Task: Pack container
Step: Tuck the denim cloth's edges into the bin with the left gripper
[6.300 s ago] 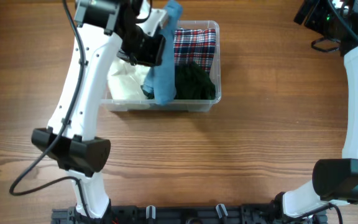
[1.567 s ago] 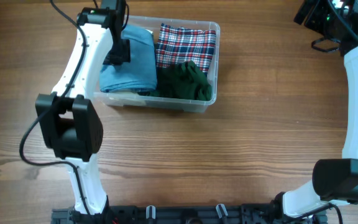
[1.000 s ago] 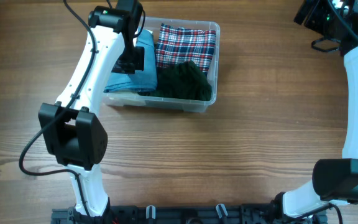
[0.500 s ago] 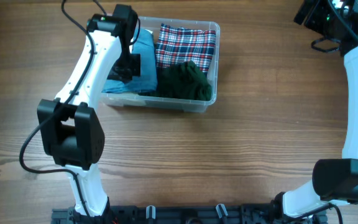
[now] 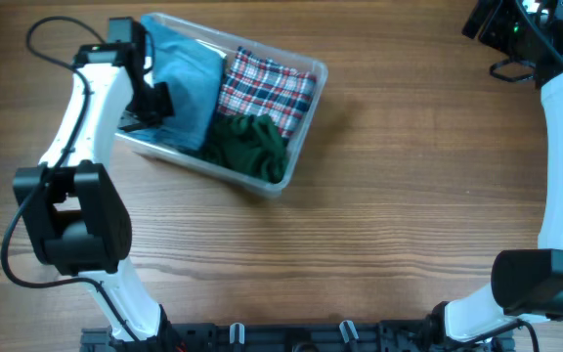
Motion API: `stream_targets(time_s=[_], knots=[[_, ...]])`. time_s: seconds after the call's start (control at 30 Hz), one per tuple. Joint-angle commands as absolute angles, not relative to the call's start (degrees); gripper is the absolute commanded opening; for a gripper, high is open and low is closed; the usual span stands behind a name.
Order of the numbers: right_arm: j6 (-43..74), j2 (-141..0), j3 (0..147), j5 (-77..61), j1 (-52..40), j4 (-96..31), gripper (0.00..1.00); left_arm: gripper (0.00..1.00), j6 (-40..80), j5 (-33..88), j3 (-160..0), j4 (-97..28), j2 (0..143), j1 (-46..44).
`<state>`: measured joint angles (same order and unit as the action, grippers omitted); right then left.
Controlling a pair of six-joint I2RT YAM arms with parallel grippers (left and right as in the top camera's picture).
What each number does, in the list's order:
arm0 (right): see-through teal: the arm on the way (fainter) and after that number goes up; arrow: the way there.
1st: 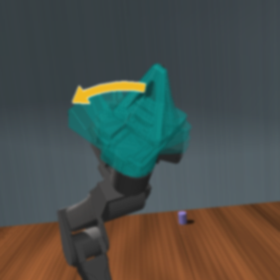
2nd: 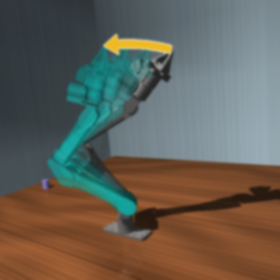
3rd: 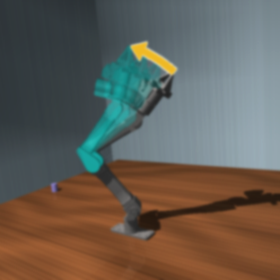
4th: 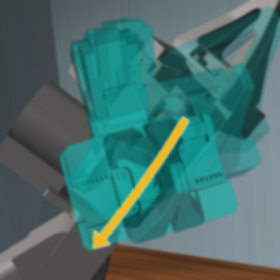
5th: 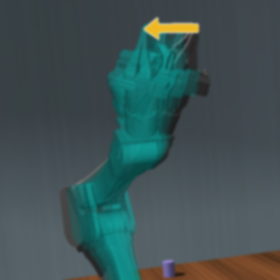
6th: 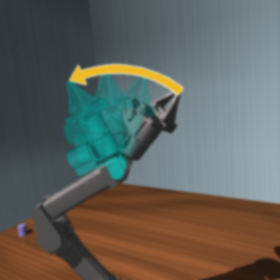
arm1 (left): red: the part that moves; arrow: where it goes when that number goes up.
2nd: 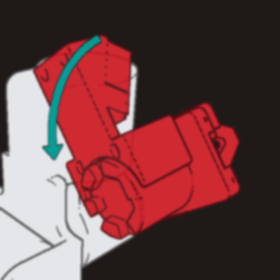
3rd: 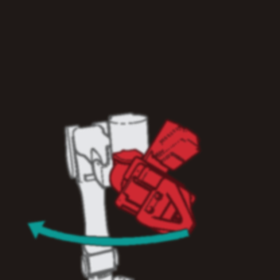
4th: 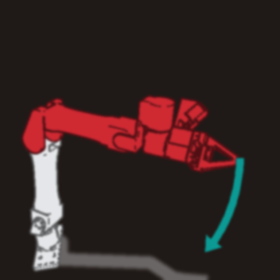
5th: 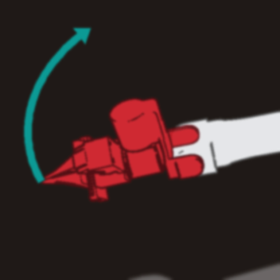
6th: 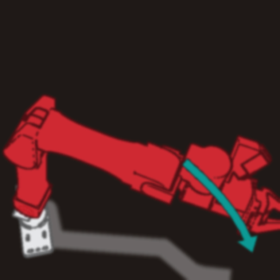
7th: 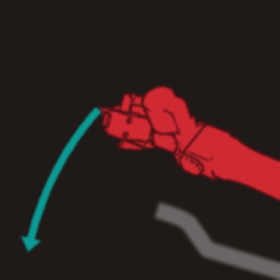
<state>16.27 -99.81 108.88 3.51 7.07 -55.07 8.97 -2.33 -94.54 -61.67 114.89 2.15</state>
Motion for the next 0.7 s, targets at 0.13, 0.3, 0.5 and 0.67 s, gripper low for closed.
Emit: stream_targets(time_s=[0.13, 0.3, 0.5, 0.67], knots=[[16.7, -100.0, 108.6, 4.3, 7.0, -54.9, 0.99, 0.04, 9.6, -6.9, -91.4, -61.5, 118.0, -1.0], [16.7, -100.0, 108.6, 4.3, 7.0, -54.9, 1.0, 0.04, 9.5, -7.1, -94.0, -61.5, 117.3, -5.8], [16.7, -100.0, 108.6, 4.3, 7.0, -54.9, 1.0, 0.16, 9.0, -7.2, -100.4, -62.4, 114.4, -10.5], [16.7, -100.0, 108.6, 4.3, 7.0, -54.9, 1.0, 0.32, 6.0, -7.9, -102.8, -62.3, 111.1, -14.3]])
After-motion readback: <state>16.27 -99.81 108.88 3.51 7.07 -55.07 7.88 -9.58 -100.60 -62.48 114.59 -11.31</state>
